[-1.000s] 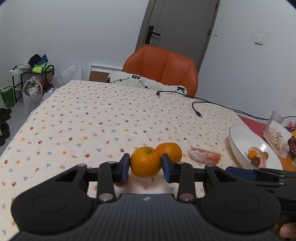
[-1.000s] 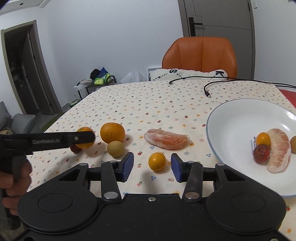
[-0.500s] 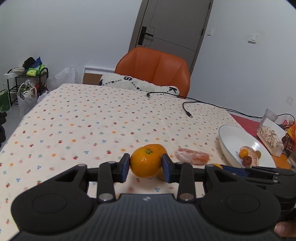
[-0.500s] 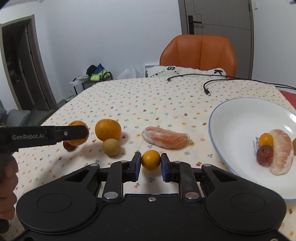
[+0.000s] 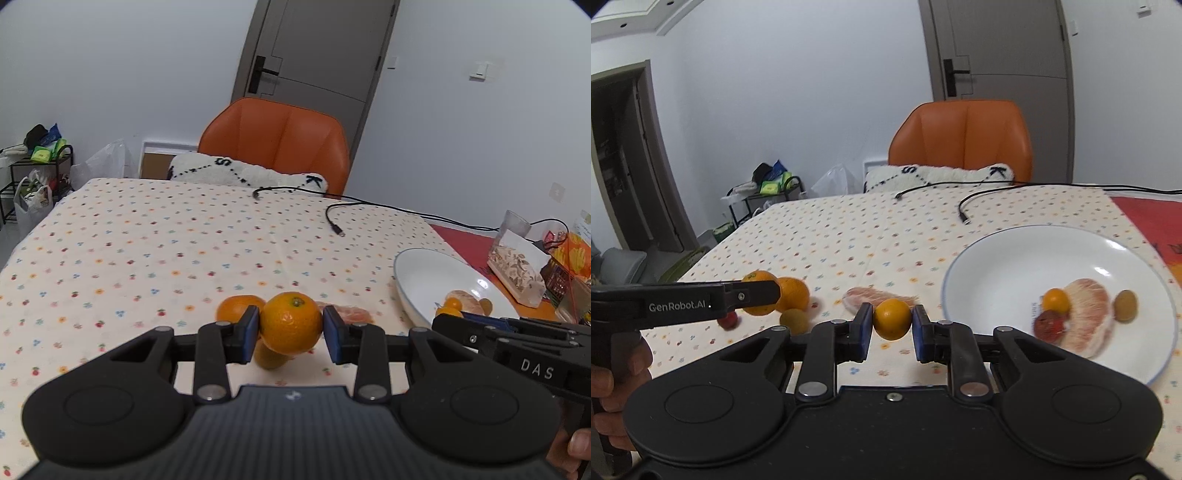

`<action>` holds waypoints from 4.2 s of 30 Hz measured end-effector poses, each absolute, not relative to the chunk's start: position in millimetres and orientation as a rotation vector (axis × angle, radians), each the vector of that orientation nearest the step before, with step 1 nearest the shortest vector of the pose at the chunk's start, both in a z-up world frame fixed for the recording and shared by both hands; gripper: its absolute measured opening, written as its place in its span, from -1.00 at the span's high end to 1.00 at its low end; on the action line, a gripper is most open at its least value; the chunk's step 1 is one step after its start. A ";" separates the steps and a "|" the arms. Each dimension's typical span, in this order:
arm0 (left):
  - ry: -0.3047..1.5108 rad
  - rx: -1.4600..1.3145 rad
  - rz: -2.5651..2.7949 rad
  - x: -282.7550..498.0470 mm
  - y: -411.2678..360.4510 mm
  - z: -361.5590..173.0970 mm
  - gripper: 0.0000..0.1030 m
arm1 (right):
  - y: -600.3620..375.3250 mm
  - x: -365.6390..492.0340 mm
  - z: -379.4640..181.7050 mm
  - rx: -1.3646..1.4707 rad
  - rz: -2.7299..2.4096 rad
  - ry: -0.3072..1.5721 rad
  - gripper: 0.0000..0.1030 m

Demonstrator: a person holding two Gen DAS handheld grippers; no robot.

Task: Organize fruits
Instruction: 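Carry the mandarin in the left tool while the right tool carries the small orange fruit over the plate, then open the right tool to drop the small orange fruit while the left tool drops the mandarin, then move both open tools back to the remaining fruits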

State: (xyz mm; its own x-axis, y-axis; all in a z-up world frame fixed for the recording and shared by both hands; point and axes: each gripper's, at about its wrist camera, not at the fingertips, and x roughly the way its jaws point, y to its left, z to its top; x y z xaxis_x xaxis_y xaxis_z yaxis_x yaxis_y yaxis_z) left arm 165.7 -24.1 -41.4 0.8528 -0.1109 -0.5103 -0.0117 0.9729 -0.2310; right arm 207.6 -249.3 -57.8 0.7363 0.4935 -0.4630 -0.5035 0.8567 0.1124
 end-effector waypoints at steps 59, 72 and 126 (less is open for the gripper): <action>0.575 -0.115 -0.164 218.8 -126.9 -37.5 -0.28 | -361.3 208.3 -66.0 0.088 0.379 0.513 0.36; 0.566 -0.118 -0.028 193.4 -74.3 -41.4 -0.60 | -346.4 205.5 -64.0 0.093 0.420 0.507 0.26; 0.572 -0.248 0.140 137.9 40.1 -66.9 -0.27 | -237.8 193.4 -60.0 0.041 0.639 0.509 -0.46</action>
State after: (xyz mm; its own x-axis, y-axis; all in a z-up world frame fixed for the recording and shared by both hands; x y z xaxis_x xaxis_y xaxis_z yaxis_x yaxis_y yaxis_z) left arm 137.9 40.1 -66.9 0.8326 0.0624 -0.5503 -0.1992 0.9609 -0.1923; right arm 193.4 -237.8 -60.0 0.6844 0.5800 -0.4419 -0.5602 0.8062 0.1904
